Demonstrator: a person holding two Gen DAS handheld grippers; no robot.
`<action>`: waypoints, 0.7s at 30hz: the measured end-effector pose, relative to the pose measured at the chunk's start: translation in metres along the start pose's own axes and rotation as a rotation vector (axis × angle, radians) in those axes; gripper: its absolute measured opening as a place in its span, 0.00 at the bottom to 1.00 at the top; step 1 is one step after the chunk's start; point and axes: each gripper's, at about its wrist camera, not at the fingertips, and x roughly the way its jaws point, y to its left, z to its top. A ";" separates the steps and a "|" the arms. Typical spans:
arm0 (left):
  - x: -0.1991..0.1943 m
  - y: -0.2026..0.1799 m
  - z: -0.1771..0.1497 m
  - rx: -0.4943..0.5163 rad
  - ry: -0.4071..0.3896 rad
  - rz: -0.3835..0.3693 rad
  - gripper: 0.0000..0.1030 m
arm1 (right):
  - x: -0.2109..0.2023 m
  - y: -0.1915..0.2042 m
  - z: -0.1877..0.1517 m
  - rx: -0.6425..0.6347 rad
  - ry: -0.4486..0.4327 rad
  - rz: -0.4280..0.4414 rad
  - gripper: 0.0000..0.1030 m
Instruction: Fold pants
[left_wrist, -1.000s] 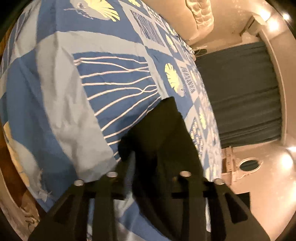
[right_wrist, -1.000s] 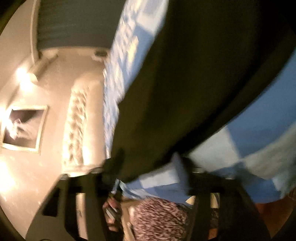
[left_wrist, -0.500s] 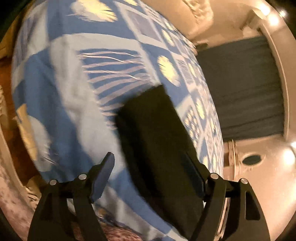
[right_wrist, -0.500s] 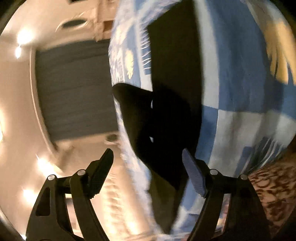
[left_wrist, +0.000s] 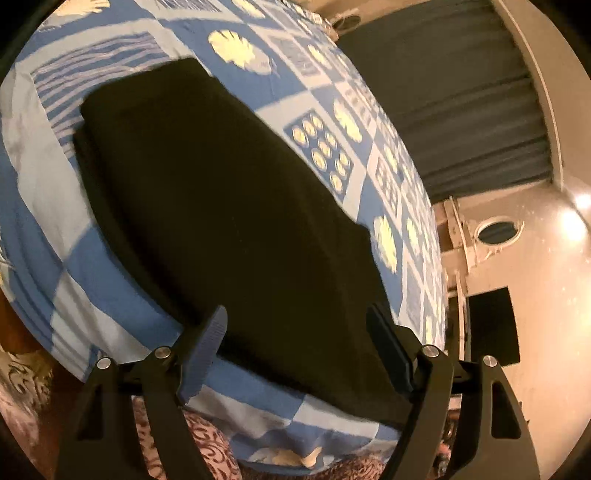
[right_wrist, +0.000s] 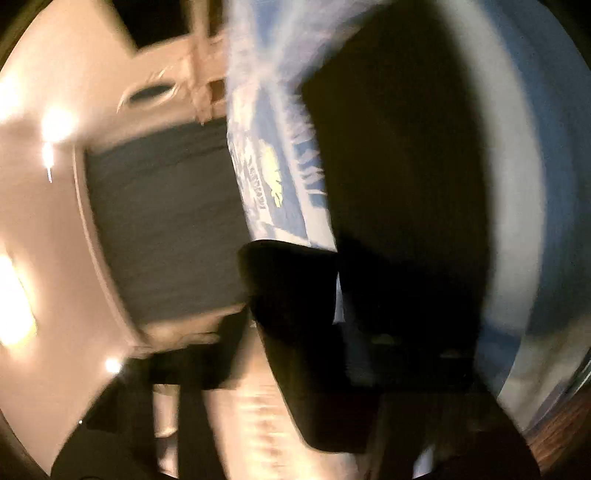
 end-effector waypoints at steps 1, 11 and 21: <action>0.003 -0.002 -0.003 0.008 0.010 0.002 0.74 | -0.003 0.019 0.001 -0.103 -0.015 -0.025 0.20; 0.026 -0.010 -0.023 0.056 0.067 0.016 0.75 | -0.054 0.091 -0.019 -0.422 -0.061 -0.112 0.60; 0.026 -0.007 -0.026 0.045 0.076 0.002 0.76 | 0.027 0.070 -0.038 -0.737 0.165 -0.508 0.34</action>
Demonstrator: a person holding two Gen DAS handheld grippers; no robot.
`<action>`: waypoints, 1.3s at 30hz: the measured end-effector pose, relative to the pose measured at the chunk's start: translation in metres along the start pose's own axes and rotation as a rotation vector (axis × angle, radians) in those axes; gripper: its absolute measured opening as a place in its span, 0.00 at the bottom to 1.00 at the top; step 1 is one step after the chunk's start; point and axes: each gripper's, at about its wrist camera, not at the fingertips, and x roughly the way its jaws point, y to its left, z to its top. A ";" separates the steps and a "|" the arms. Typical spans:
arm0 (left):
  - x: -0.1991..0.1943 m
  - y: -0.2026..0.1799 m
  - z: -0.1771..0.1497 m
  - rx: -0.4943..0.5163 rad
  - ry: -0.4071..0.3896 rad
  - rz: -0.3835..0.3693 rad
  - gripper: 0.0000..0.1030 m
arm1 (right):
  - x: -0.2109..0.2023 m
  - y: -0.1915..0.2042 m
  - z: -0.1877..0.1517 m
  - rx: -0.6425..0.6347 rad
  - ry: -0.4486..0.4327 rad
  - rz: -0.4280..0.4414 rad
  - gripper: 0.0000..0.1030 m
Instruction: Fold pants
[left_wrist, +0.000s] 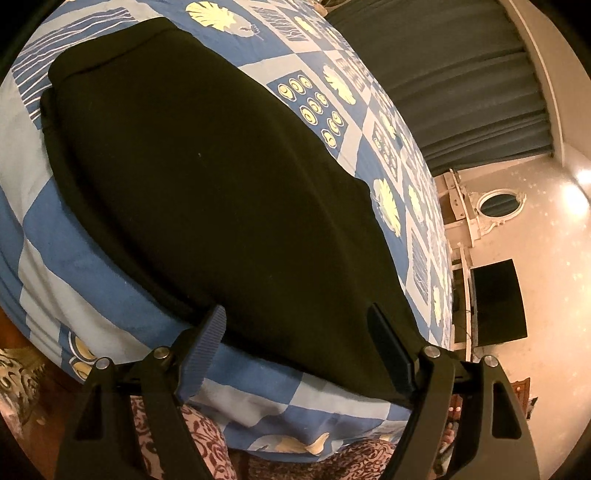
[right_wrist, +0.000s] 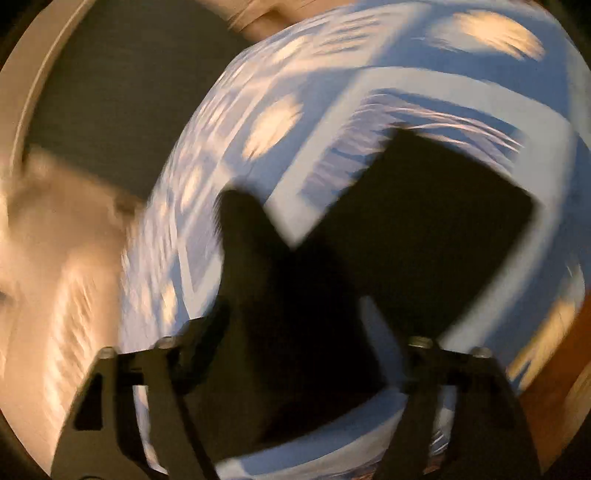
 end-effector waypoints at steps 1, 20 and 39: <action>0.001 0.000 0.001 -0.002 0.001 -0.001 0.76 | 0.006 0.024 -0.009 -0.131 -0.001 -0.074 0.30; 0.000 0.006 -0.001 -0.029 0.011 -0.023 0.76 | 0.014 0.184 -0.159 -0.684 0.102 0.188 0.73; 0.002 0.014 -0.005 -0.050 0.012 -0.054 0.78 | 0.063 0.131 -0.076 -0.316 0.212 0.129 0.53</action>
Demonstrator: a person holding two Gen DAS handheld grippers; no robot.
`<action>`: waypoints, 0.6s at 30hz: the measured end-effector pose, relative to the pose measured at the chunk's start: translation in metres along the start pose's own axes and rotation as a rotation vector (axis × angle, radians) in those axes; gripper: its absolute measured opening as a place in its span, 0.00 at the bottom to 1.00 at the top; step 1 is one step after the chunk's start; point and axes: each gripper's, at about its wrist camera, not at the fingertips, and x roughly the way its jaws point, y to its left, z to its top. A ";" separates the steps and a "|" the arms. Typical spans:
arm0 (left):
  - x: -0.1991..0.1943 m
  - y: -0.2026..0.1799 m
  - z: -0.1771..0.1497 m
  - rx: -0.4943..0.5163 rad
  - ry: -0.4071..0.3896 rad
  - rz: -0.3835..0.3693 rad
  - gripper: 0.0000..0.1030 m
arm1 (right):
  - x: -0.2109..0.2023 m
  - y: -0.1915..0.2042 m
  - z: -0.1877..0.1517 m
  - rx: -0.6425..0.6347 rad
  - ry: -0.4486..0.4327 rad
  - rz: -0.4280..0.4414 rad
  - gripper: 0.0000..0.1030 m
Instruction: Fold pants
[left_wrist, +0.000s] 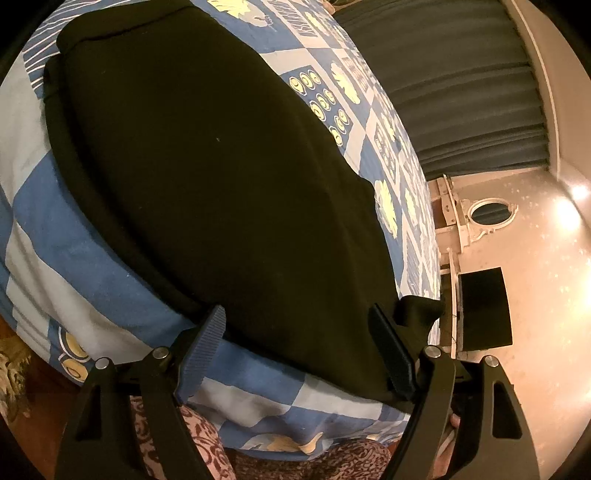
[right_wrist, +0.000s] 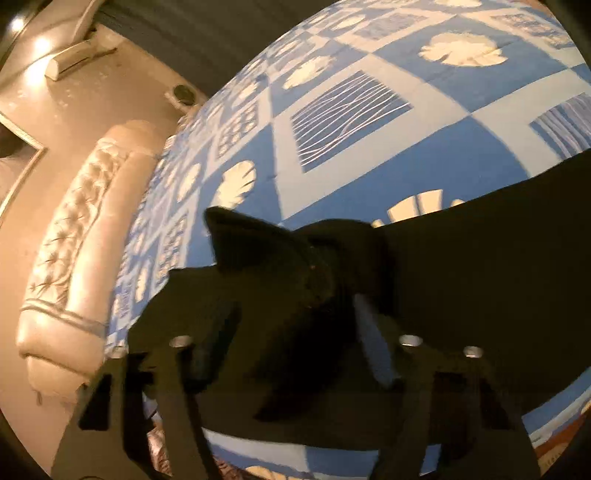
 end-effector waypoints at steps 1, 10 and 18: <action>0.001 0.000 0.000 0.000 0.000 -0.010 0.82 | -0.002 0.001 0.000 -0.008 -0.015 -0.005 0.50; 0.001 0.000 -0.001 0.020 0.000 -0.014 0.83 | -0.016 0.000 0.005 -0.039 -0.053 0.014 0.10; 0.002 -0.005 0.000 0.032 0.006 0.011 0.83 | -0.101 -0.038 0.025 -0.014 -0.174 0.007 0.10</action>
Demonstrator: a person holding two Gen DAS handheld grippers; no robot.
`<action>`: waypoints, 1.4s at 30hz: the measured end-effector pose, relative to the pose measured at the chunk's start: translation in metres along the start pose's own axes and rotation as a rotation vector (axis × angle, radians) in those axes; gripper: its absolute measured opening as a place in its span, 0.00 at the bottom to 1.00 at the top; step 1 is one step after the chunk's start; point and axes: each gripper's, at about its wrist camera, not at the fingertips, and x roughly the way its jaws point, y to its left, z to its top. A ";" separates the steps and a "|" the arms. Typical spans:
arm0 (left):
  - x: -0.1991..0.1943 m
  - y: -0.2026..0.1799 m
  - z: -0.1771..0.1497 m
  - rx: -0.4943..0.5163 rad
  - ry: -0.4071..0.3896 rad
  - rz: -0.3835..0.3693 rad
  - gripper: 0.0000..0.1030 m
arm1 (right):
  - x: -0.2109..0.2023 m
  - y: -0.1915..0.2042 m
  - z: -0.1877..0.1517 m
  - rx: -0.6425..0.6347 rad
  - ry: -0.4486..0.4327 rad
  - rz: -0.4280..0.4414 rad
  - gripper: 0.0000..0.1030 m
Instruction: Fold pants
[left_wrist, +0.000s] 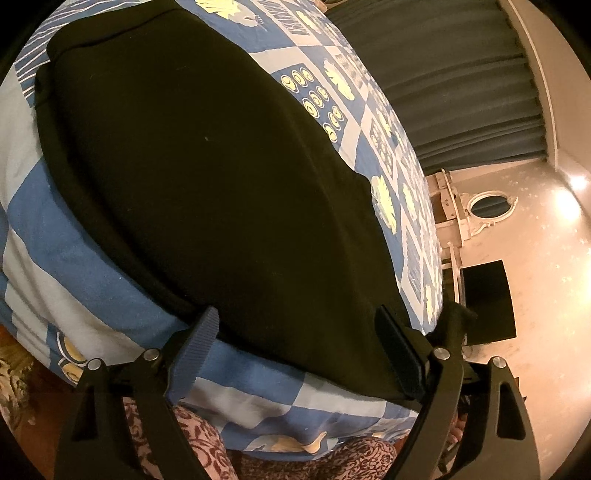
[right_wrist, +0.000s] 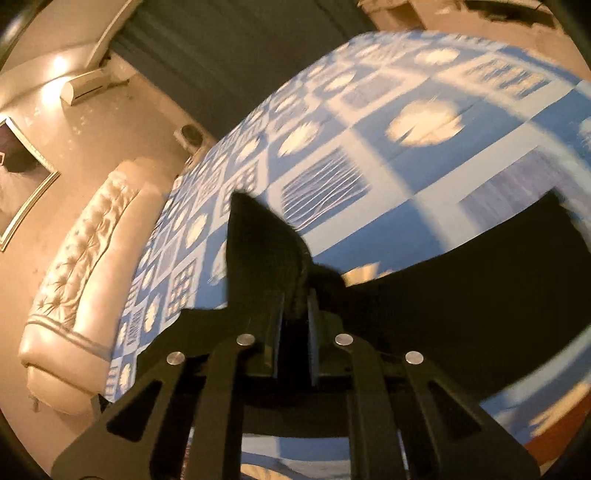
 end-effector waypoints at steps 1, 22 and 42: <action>0.000 -0.001 0.000 0.001 0.002 0.004 0.83 | -0.017 -0.013 0.005 -0.008 -0.022 -0.035 0.10; 0.004 -0.103 -0.044 0.316 0.002 -0.104 0.83 | -0.061 -0.209 -0.003 0.253 -0.003 -0.312 0.13; 0.149 -0.157 -0.140 0.301 0.291 -0.198 0.83 | -0.052 -0.230 -0.030 0.555 -0.072 0.014 0.34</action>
